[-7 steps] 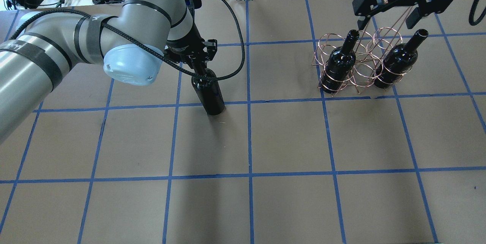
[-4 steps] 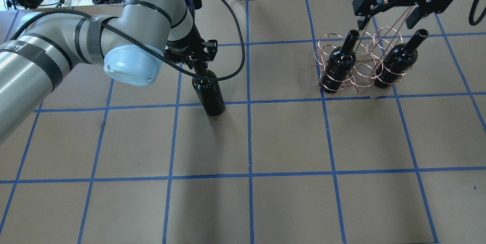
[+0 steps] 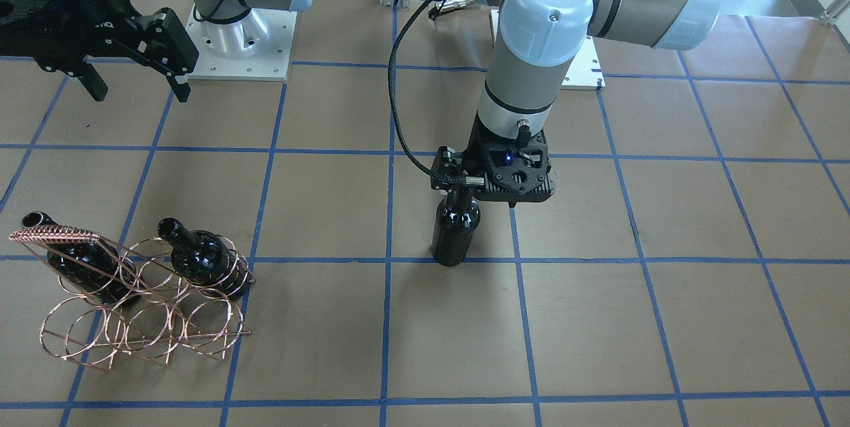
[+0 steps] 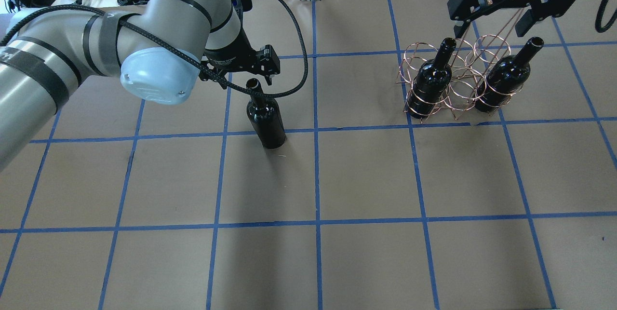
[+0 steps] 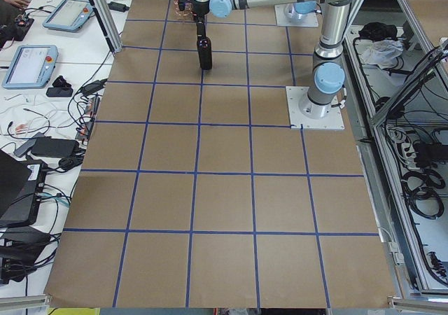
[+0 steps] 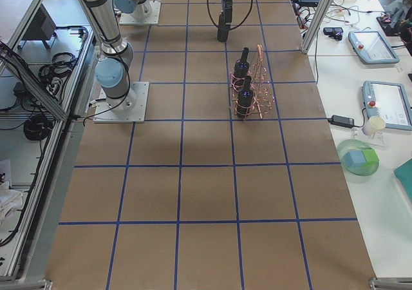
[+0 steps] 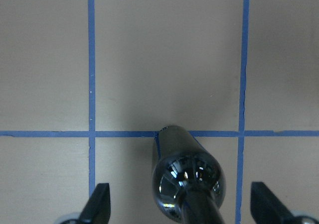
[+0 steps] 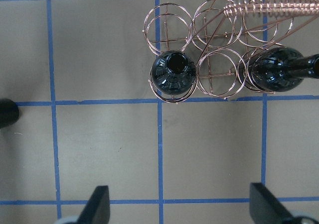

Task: Place wine into wine basket
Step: 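Open the left gripper and withdraw it while the right arm moves toward the bottle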

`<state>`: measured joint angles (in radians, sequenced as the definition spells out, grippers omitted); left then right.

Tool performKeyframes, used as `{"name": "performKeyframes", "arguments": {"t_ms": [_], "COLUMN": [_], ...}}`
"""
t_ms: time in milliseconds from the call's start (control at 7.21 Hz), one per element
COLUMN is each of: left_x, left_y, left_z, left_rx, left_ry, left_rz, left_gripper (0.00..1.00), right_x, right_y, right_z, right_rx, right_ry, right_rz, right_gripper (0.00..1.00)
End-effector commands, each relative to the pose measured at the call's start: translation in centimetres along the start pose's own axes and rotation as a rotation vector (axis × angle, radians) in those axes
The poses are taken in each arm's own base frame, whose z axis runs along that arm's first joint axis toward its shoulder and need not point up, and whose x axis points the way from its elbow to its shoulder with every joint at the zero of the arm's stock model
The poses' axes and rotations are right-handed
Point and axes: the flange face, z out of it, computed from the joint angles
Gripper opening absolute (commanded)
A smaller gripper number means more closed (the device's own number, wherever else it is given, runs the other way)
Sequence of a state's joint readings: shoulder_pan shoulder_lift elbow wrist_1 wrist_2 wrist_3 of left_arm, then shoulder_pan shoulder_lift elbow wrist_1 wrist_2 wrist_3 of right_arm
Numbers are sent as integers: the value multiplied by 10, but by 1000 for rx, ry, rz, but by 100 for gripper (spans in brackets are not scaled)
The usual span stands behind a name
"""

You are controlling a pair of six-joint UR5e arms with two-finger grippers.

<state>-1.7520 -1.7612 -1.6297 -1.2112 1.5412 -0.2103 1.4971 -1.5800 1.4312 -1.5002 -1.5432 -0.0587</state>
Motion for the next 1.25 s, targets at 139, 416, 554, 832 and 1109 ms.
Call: {"name": "performKeyframes", "arguments": {"t_ms": [139,416,554,832,1109], "left_x": [-10,-50,-76,-119,-140], "left_y": [-19,-36,-41,-38,-31], "left_z": [-93,-129,-141,-122,-110], "left_rx": [-45,1,23,-55,-69], "left_ry": [7,85,121,103,18], "left_rz": [-29,-69,-39,-60,65], "left_gripper": [100,100,100,100,100], "right_x": [1,-8,-32,-103,-186], "right_y": [-4,-29,-44,-60,-39], "right_z": [4,21,33,58,70], "right_rx": [-2,-11,-13,32,50], "right_ry": [15,3,-31,-49,-79], "right_rz": [-6,-9,-39,-24,-12], "right_gripper": [100,100,100,100,100]}}
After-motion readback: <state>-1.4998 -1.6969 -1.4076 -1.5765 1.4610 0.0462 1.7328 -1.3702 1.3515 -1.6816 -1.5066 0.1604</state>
